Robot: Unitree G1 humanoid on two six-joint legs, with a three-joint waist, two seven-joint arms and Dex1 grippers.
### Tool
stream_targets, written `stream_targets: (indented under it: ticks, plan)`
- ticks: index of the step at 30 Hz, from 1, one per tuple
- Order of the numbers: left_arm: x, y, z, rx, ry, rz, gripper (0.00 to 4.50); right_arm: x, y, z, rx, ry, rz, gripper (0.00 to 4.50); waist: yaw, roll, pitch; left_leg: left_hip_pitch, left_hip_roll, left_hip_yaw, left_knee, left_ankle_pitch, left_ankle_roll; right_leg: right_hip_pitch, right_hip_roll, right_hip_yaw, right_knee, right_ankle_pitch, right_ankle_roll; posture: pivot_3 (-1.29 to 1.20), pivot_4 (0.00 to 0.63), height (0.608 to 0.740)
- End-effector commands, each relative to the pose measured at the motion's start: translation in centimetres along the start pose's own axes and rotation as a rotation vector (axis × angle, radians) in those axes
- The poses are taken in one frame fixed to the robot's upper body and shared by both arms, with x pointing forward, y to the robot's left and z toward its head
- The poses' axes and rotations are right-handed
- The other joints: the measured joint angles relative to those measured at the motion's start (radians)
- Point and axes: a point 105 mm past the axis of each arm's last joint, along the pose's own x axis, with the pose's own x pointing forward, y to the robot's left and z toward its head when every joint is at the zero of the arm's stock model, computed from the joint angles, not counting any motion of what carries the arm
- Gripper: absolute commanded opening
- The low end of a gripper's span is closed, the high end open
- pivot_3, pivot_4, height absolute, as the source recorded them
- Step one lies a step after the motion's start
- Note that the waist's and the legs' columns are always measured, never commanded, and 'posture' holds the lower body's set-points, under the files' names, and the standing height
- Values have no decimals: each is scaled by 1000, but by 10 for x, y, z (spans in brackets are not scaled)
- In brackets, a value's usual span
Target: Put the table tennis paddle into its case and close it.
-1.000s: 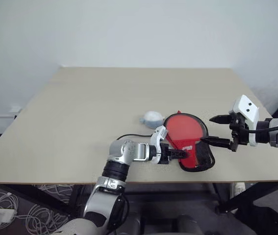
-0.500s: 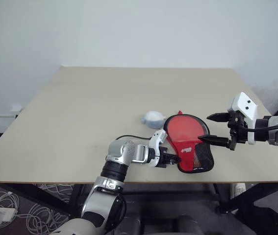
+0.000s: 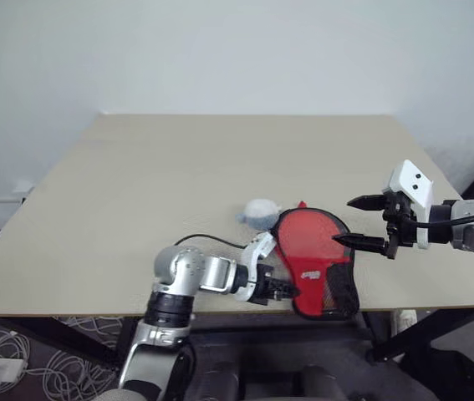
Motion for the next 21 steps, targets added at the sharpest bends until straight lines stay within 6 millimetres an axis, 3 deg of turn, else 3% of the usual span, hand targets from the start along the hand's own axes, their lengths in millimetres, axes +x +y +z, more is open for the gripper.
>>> stream_targets:
  ticks: [1,9,21]
  plan:
    - [-6,-17,-1,62,1,-59,63,-1,2,10,-38,-28,2,4500,0,0,0,0,0,0,0,0,0,0,0,0,0,0,0,0,0,740]
    - [-18,-19,-15,63,12,-57,63,0,3,10,-41,-30,7,4500,0,0,0,0,0,0,0,0,0,0,0,1,0,0,0,0,0,740]
    - [-18,-26,-21,66,39,-65,63,2,2,12,-47,-35,4,4500,1,0,0,0,-1,0,1,0,0,0,0,1,0,-1,-4,0,0,740]
